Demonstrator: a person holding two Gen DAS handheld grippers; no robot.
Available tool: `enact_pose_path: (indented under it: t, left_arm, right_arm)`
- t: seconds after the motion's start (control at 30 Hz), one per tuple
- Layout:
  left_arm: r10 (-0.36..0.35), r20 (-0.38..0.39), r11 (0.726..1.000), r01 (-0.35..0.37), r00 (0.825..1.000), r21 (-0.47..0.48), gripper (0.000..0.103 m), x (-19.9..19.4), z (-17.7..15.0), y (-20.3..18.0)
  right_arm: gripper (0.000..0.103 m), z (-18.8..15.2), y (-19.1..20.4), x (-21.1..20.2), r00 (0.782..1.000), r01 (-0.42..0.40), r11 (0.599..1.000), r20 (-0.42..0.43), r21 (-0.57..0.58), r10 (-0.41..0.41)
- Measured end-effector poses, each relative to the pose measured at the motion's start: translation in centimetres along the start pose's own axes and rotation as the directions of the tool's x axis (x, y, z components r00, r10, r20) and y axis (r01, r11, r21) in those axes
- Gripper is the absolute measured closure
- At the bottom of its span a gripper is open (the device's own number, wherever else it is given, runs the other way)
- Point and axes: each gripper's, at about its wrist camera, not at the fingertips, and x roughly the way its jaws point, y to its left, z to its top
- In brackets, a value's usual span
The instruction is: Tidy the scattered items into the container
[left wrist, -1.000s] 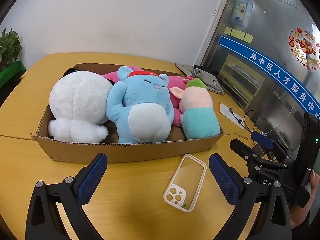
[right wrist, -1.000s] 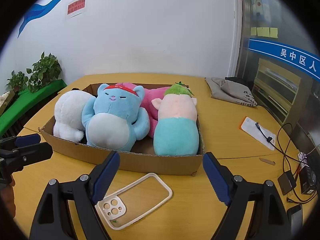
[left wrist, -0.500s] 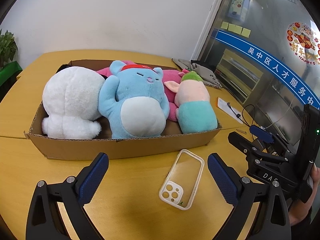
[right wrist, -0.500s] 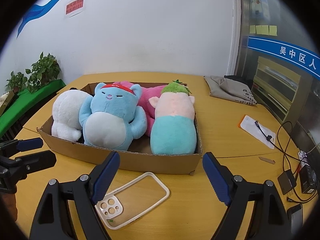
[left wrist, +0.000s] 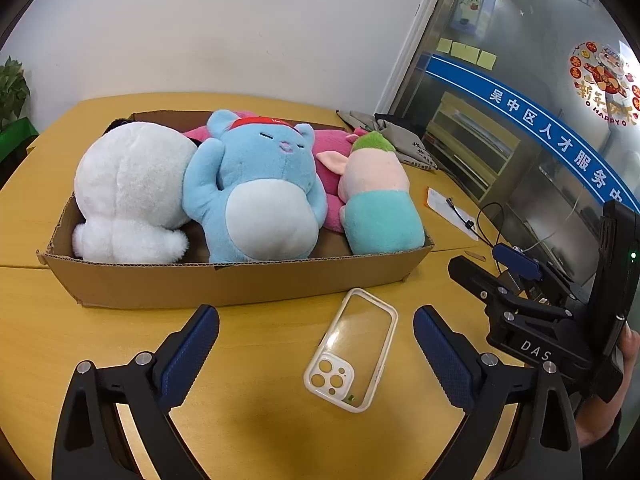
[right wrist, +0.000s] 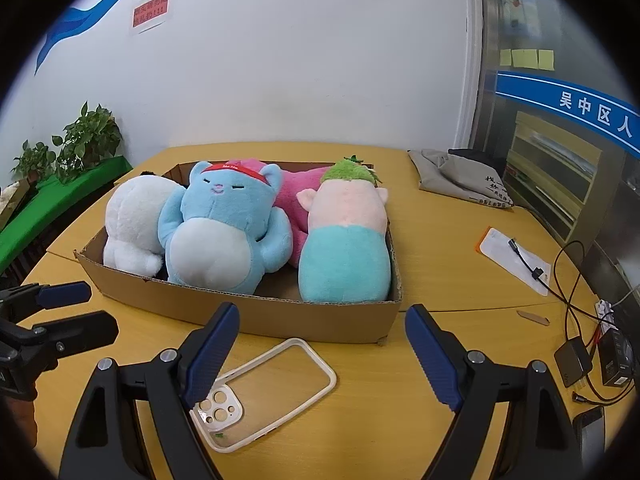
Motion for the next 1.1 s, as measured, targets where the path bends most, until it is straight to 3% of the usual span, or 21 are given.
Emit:
enact_pose_path:
  t: [0.4, 0.53, 0.63, 0.8, 0.97, 1.0, 1.07, 1.1]
  left_arm:
    - [0.005, 0.009, 1.0, -0.005, 1.0, -0.004, 0.004, -0.3, 0.0, -0.2]
    - [0.007, -0.027, 1.0, -0.007, 1.0, -0.005, 0.004, 0.3, -1.2, -0.1]
    - [0.011, -0.067, 1.0, -0.013, 0.998, -0.024, 0.004, 1.0, -2.8, 0.5]
    - [-0.019, -0.151, 0.996, 0.006, 0.988, -0.084, 0.009, 3.2, -5.0, 1.2]
    - [-0.043, -0.221, 0.992, 0.014, 0.974, -0.128, 0.013, 5.7, -6.4, 1.1]
    - [-0.046, -0.237, 0.99, 0.013, 0.971, -0.138, 0.016, 6.3, -6.6, 1.2]
    - [-0.038, -0.265, 0.989, -0.001, 0.963, -0.146, 0.023, 7.2, -6.9, 1.2]
    - [-0.031, -0.279, 0.989, -0.011, 0.96, -0.148, 0.035, 7.6, -7.1, 1.2]
  right_arm:
    - [0.018, -0.4, 0.1, -0.3, 1.0, -0.015, 1.0, -0.002, -0.018, 0.015]
    - [0.018, -0.7, -0.9, 0.0, 1.0, -0.022, 1.0, -0.002, -0.018, 0.022]
    - [0.018, -1.5, -2.0, 0.6, 0.997, -0.073, 0.996, -0.009, -0.043, 0.073]
    - [0.02, -4.2, -2.5, 5.3, 0.976, -0.153, 0.98, -0.174, -0.127, 0.13]
    - [0.024, -5.7, -1.8, 10.4, 0.951, -0.209, 0.966, -0.263, -0.151, 0.165]
    - [0.028, -5.8, -1.7, 11.1, 0.949, -0.203, 0.966, -0.273, -0.159, 0.155]
    - [0.055, -6.2, -1.5, 12.3, 0.946, -0.193, 0.967, -0.292, -0.166, 0.138]
    - [0.056, -6.3, -1.6, 12.5, 0.944, -0.205, 0.968, -0.29, -0.147, 0.156]
